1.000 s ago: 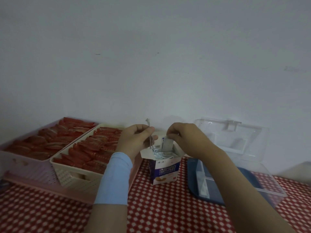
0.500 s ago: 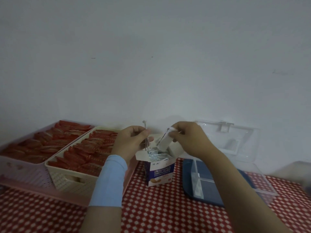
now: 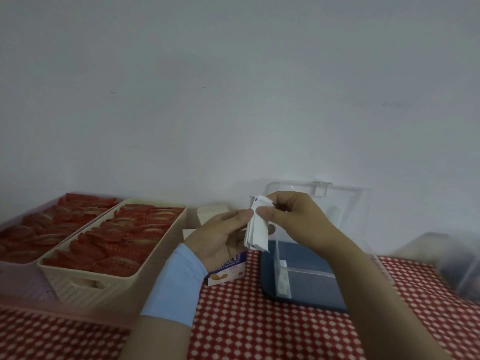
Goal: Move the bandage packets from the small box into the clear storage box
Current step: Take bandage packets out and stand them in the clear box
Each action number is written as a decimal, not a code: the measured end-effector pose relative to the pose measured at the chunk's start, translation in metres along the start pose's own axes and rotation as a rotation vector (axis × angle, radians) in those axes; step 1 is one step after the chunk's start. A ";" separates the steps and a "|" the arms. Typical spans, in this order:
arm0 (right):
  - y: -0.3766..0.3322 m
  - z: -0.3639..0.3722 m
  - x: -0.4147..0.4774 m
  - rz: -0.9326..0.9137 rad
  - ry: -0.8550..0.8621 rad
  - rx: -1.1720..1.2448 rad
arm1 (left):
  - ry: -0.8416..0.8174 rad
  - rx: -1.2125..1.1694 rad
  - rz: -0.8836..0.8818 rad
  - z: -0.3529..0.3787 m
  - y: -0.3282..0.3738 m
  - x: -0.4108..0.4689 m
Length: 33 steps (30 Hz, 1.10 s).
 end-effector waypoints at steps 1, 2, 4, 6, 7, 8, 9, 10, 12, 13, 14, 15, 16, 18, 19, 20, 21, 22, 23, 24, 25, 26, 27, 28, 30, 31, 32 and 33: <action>0.002 0.001 -0.002 0.004 0.002 0.031 | -0.006 -0.001 -0.001 0.002 -0.002 0.001; 0.004 0.000 -0.004 0.010 0.015 0.048 | -0.011 -0.003 -0.003 0.005 -0.005 0.003; 0.011 -0.004 -0.007 0.029 0.056 0.056 | -0.005 -0.019 -0.010 0.007 -0.010 0.006; 0.018 -0.008 -0.011 0.040 0.089 0.002 | 0.027 -0.041 -0.012 0.007 -0.015 0.009; 0.017 -0.010 -0.013 0.015 0.112 -0.074 | 0.046 -0.045 -0.008 0.007 -0.016 0.010; 0.012 -0.013 -0.017 -0.026 0.130 -0.146 | 0.059 -0.045 -0.001 0.006 -0.017 0.012; 0.006 -0.014 -0.020 -0.075 0.135 -0.180 | 0.071 -0.051 0.005 0.007 -0.017 0.013; 0.000 -0.014 -0.024 -0.109 0.116 -0.167 | 0.083 -0.068 0.010 0.006 -0.017 0.013; -0.005 -0.005 -0.029 -0.118 0.011 -0.157 | 0.083 -0.112 0.007 0.007 -0.019 0.014; -0.007 0.001 -0.031 -0.119 -0.051 -0.201 | 0.072 -0.127 -0.004 0.009 -0.021 0.014; -0.008 0.006 -0.032 -0.135 -0.098 -0.258 | 0.065 -0.137 -0.012 0.011 -0.022 0.013; -0.012 0.010 -0.033 -0.170 -0.115 -0.301 | 0.060 -0.132 -0.013 0.012 -0.022 0.013; -0.014 0.011 -0.032 -0.200 -0.103 -0.319 | 0.048 -0.118 -0.007 0.013 -0.023 0.013; -0.015 0.007 -0.032 -0.235 -0.053 -0.311 | 0.015 -0.089 0.014 0.016 -0.022 0.013; -0.015 0.006 -0.031 -0.240 -0.041 -0.299 | -0.003 -0.081 0.020 0.018 -0.021 0.012; -0.015 0.006 -0.031 -0.239 -0.039 -0.282 | -0.019 -0.079 0.023 0.018 -0.022 0.012; -0.014 0.006 -0.032 -0.237 -0.043 -0.267 | -0.035 -0.078 0.023 0.019 -0.022 0.012; -0.015 0.006 -0.033 -0.236 -0.048 -0.264 | -0.043 -0.069 0.021 0.020 -0.022 0.011; -0.015 0.007 -0.033 -0.235 -0.057 -0.275 | -0.044 -0.054 0.016 0.019 -0.022 0.011; -0.015 0.008 -0.034 -0.230 -0.067 -0.288 | -0.039 -0.037 0.014 0.017 -0.023 0.012; -0.014 0.008 -0.033 -0.226 -0.073 -0.295 | -0.037 -0.022 0.013 0.017 -0.023 0.013; -0.013 0.009 -0.033 -0.223 -0.071 -0.295 | -0.031 -0.016 0.013 0.015 -0.023 0.013; -0.013 0.009 -0.033 -0.223 -0.069 -0.296 | -0.033 -0.023 0.011 0.015 -0.024 0.014; -0.013 0.010 -0.033 -0.219 -0.071 -0.300 | -0.039 -0.039 0.009 0.015 -0.026 0.014; -0.011 0.010 -0.034 -0.196 -0.093 -0.300 | -0.059 -0.068 0.000 0.017 -0.027 0.013; -0.009 0.010 -0.035 -0.171 -0.116 -0.258 | -0.071 -0.067 0.001 0.018 -0.026 0.013; -0.006 0.009 -0.034 -0.135 -0.144 -0.170 | -0.086 -0.056 0.007 0.019 -0.024 0.012; -0.004 0.007 -0.034 -0.107 -0.164 -0.051 | -0.094 -0.046 0.014 0.019 -0.023 0.011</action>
Point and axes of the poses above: each hand's wrist, its own x-axis towards the middle knuckle, its own z-axis out of the palm, y = z × x, the point moved 10 cm from there along x, towards the middle knuckle, and after that the axes turned 1 degree about -x, right-handed, at the moved point
